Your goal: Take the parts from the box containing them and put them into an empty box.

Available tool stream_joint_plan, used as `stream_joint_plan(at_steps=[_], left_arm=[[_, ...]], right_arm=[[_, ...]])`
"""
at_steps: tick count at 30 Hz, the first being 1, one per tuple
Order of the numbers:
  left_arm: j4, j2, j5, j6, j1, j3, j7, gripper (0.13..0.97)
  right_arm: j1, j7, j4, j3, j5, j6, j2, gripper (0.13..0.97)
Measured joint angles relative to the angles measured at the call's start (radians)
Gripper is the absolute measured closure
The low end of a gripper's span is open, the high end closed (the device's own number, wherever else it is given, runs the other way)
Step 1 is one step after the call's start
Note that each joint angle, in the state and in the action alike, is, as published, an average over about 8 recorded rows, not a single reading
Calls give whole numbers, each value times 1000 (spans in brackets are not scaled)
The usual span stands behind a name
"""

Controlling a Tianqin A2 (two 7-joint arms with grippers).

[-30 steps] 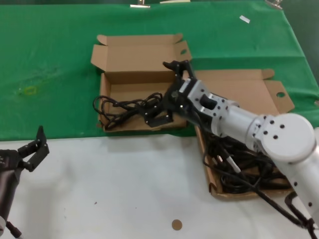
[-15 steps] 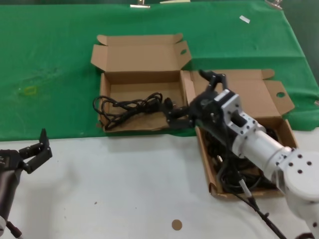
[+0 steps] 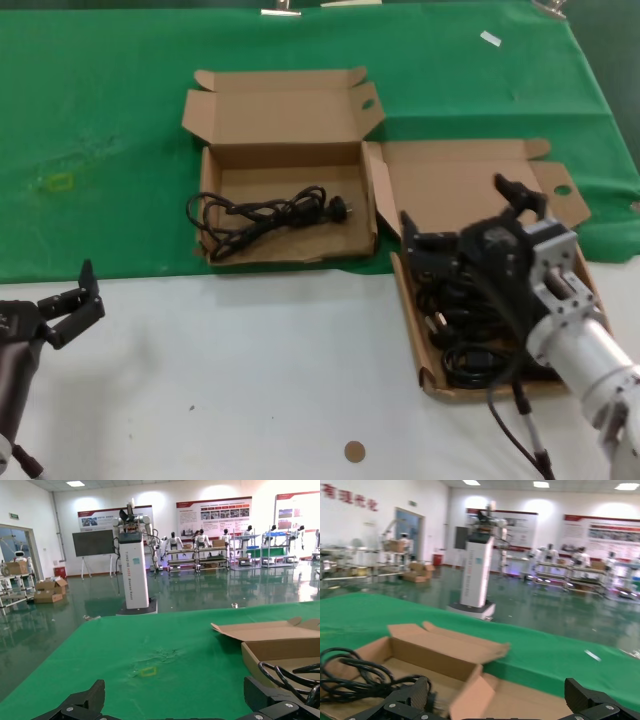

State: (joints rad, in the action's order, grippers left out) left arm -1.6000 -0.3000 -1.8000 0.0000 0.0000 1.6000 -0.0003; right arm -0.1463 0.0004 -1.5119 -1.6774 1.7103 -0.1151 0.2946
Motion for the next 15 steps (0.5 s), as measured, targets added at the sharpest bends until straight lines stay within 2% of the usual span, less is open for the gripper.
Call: stream_joint_plan(at_steps=[7,15], left_arm=[[0,0,0,0,0,0,0,132],[0,0,0,0,0,0,0,132]], right_arm=[[90,0,-54,48,55,71,3,129],[107,0,-64,56,65,84,4,129]])
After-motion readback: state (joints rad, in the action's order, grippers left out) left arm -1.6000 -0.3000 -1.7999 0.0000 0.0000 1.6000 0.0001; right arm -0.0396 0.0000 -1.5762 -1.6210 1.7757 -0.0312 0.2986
